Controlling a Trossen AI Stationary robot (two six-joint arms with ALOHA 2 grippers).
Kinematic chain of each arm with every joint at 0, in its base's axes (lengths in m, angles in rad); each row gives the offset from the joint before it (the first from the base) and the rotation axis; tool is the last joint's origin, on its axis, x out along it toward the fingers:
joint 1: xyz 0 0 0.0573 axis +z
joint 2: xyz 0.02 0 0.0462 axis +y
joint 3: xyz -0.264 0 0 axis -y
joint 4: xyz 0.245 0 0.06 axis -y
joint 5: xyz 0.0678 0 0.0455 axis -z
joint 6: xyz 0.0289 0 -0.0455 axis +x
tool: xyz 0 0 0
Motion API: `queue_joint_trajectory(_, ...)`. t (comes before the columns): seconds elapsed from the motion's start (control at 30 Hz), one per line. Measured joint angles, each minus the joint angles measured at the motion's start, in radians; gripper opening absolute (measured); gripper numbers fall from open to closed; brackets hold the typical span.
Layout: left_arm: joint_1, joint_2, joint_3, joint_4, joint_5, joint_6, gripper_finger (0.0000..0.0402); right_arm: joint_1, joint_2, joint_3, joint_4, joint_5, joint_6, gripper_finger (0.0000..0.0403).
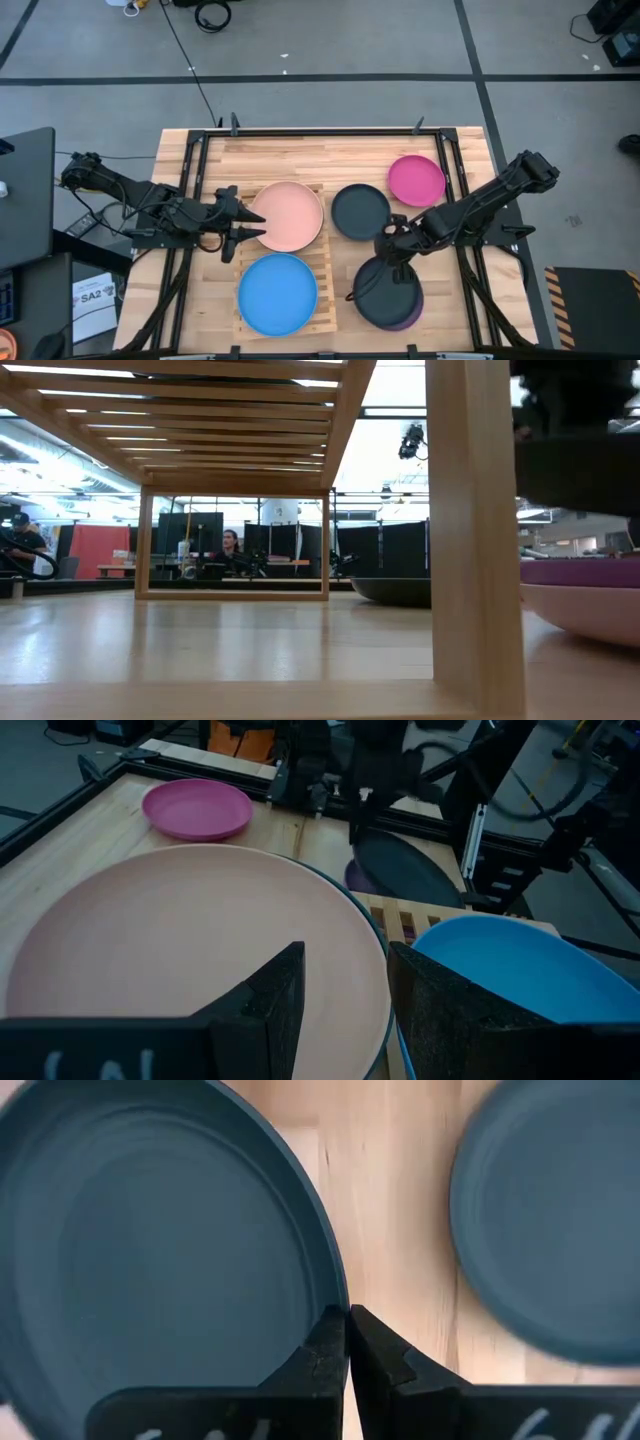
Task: Place and stack plates onto a shelf
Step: Stack the bottom black plate on top of the blue plate on the shelf
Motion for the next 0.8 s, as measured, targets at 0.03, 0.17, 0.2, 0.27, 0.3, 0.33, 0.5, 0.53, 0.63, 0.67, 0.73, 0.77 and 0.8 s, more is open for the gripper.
queue_joint_trajectory(0.03, 0.0, 0.0, 0.0, 0.0, 0.0, 0.0, 0.0151, 0.0, 0.0, 0.018, -0.001, 0.0, -0.009, 0.001)
queue_joint_trajectory(0.17, 0.0, 0.0, 0.0, 0.0, 0.0, 0.0, 0.0151, -0.001, 0.0, 0.088, -0.011, 0.0, -0.049, 0.001)
queue_joint_trajectory(0.2, 0.0, 0.0, 0.0, 0.0, 0.0, 0.0, 0.0151, -0.001, 0.0, 0.109, -0.014, 0.0, -0.058, 0.001)
queue_joint_trajectory(0.27, 0.0, 0.0, 0.0, 0.0, 0.0, 0.0, 0.0151, -0.001, 0.0, 0.153, -0.026, -0.001, -0.067, 0.001)
queue_joint_trajectory(0.3, 0.0, 0.0, 0.0, 0.0, 0.0, 0.0, 0.0151, -0.001, 0.0, 0.173, -0.032, -0.001, -0.073, 0.001)
queue_joint_trajectory(0.33, 0.0, 0.0, 0.0, 0.0, 0.0, 0.0, 0.0151, -0.002, 0.0, 0.195, -0.042, -0.002, -0.079, 0.001)
queue_joint_trajectory(0.5, 0.0, 0.0, 0.0, 0.0, 0.0, 0.0, 0.0151, -0.005, 0.0, 0.296, -0.074, -0.007, -0.084, 0.0009)
queue_joint_trajectory(0.53, 0.0, 0.0, 0.0, 0.0, 0.0, 0.0, 0.0151, -0.006, 0.0, 0.314, -0.075, -0.008, -0.084, 0.0009)
queue_joint_trajectory(0.63, 0.0, 0.0, 0.0, 0.0, 0.0, 0.0, 0.0151, -0.012, 0.0, 0.368, -0.072, -0.008, -0.083, 0.0009)
queue_joint_trajectory(0.67, 0.0, 0.0, 0.0, 0.0, 0.0, 0.0, 0.0151, -0.016, 0.0, 0.381, -0.067, -0.008, -0.079, 0.0009)
queue_joint_trajectory(0.73, 0.0, 0.0, 0.0, 0.0, 0.0, 0.001, 0.0151, -0.026, 0.0, 0.403, -0.057, -0.008, -0.064, 0.0009)
queue_joint_trajectory(0.77, 0.0, 0.0, 0.0, 0.0, 0.0, 0.001, 0.0151, -0.031, 0.0, 0.411, -0.047, -0.008, -0.055, 0.0009)
queue_joint_trajectory(0.8, 0.0, 0.0, 0.0, 0.0, 0.0, 0.0, 0.0151, -0.038, 0.0, 0.417, -0.03, -0.008, -0.05, 0.0009)
